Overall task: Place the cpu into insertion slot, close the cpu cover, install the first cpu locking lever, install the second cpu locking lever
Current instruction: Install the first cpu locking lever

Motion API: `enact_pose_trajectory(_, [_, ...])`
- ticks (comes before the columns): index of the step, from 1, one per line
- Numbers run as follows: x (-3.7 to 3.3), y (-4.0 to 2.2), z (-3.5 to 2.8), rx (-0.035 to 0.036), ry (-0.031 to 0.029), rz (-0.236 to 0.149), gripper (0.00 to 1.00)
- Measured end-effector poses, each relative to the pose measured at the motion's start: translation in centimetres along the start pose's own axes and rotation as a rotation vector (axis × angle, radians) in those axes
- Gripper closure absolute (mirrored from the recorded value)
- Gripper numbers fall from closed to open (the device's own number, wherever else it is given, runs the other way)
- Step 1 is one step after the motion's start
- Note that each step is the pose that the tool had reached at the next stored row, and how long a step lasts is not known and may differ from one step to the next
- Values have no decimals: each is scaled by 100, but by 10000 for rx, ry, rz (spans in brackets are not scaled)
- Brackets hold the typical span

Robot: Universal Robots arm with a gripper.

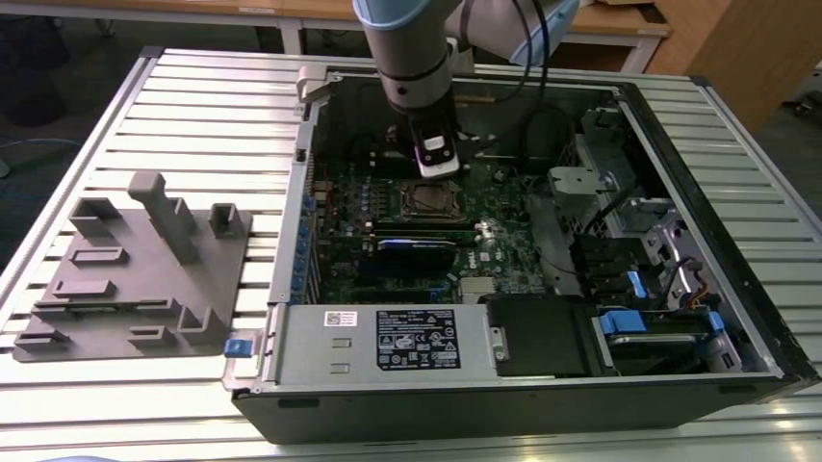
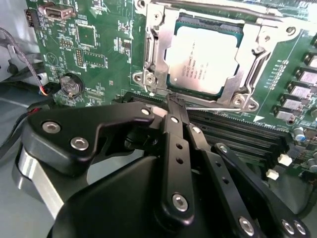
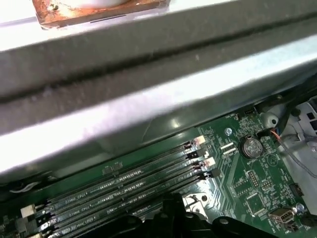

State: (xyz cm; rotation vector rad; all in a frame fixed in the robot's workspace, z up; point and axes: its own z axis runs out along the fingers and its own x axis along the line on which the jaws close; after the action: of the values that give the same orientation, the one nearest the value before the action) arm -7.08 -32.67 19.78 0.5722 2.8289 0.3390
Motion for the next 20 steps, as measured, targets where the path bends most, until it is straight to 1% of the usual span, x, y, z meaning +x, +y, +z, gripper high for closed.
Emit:
enact_pose_trajectory(5, [21,48,10,12,-18,60,89])
enact_pose_trajectory(11, [23,52,11,7,-18,70,89])
enact_pose_trajectory(13, [25,54,12,-14,-8,77,89])
enact_pose_trajectory(17, [28,60,16,-89,20,101,89])
enact_pose_trajectory(20, [29,58,21,-105,21,104,89])
